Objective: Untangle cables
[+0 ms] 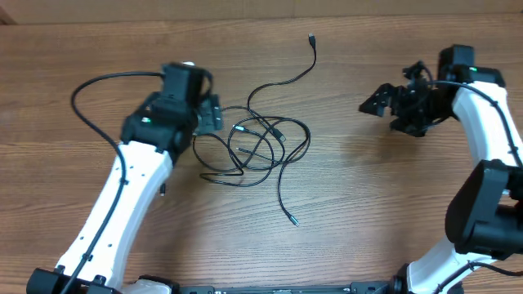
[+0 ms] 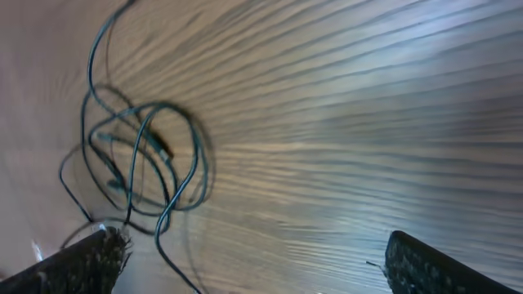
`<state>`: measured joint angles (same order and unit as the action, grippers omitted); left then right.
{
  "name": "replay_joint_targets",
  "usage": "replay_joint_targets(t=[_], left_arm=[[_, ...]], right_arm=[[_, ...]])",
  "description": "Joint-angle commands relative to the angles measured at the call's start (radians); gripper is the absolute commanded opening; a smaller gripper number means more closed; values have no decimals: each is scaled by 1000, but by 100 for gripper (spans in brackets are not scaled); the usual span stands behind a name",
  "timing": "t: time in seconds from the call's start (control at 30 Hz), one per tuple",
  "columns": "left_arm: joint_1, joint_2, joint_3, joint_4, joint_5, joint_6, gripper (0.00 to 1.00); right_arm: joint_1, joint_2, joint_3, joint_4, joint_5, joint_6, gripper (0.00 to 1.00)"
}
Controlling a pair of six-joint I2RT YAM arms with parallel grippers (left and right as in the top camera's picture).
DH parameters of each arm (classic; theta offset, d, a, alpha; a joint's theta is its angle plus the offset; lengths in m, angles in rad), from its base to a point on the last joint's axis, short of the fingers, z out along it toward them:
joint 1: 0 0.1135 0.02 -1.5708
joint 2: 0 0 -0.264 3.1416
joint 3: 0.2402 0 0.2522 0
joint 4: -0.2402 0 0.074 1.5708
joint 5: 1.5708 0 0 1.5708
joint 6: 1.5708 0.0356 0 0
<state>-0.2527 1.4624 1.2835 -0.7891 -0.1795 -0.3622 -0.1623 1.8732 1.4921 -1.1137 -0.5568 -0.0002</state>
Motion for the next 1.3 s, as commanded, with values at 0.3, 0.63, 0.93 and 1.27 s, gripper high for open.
replay_joint_targets(t=[0.3,0.63,0.93,1.27], left_arm=[[226,-11,8,-79,303,180,83],[226,-11,8,-78,303,183,100],[226,-11,8,-78,303,183,100],[226,-11,8,-78,303,183,100]], right_arm=[[297,3,-1,42,18,179,100],[519,3,-1,114,230,434,100],[581,3,-42,170,313,569,100],[582,3,-244,389,294,610,86]])
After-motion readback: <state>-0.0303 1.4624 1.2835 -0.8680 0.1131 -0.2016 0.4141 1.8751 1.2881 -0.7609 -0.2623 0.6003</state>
